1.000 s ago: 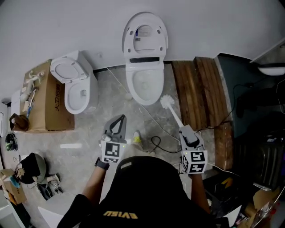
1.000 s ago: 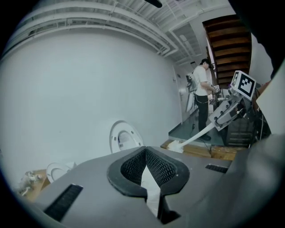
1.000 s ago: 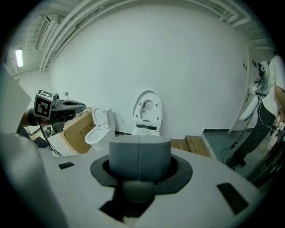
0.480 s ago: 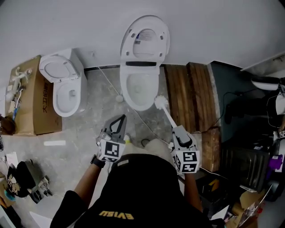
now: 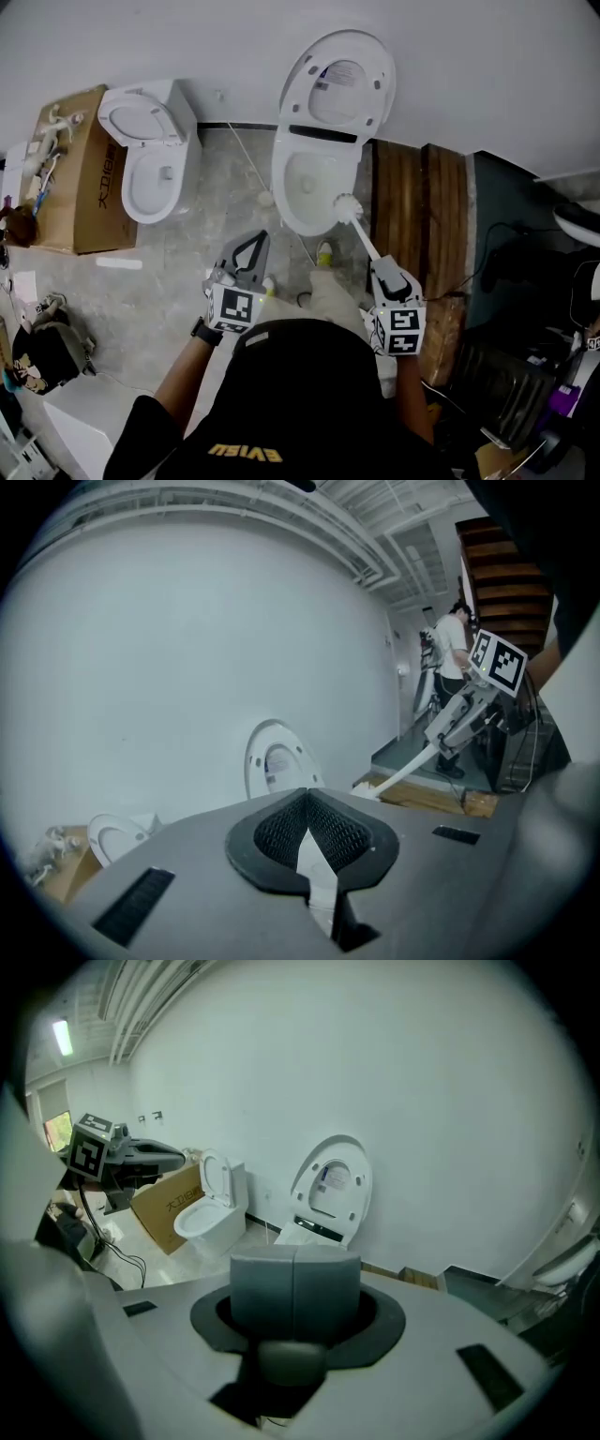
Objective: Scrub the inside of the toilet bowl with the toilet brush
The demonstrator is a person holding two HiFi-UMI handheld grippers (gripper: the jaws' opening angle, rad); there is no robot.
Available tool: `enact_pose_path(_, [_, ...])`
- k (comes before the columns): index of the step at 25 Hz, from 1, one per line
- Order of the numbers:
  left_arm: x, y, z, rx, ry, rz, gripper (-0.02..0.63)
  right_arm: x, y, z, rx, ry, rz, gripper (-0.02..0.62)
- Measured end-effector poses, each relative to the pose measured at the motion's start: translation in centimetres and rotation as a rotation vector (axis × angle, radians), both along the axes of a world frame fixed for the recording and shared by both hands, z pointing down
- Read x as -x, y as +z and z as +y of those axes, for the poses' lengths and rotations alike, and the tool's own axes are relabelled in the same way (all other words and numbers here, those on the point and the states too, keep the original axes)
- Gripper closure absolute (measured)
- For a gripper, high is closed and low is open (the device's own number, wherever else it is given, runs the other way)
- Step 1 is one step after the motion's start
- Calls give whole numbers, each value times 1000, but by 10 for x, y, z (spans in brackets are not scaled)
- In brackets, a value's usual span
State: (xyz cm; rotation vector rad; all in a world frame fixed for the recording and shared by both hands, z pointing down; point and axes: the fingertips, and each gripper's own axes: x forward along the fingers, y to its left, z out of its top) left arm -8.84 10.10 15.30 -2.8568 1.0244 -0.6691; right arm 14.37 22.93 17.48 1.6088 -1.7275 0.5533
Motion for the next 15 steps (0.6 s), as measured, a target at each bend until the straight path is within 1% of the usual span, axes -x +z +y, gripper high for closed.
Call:
enact_pose_path(3, [-29, 12, -17, 28, -75, -15, 586, -34, 25, -34, 39, -79, -22, 437])
enact_pose_path(5, [-57, 23, -30, 55, -128, -6, 587, -55, 47, -58, 79, -152, -33, 437])
enact_pose_path(9, [-110, 54, -66, 73, -184, -14, 587, -93, 108, -112, 147, -323, -26, 437])
enact_pose_path(12, [-125, 91, -83, 120, -235, -55, 588, -116, 159, -141, 223, -397, -55, 437])
enact_pose_path(15, [-130, 134, -102, 144, -276, -70, 586, -125, 215, -169, 291, -442, -75, 437])
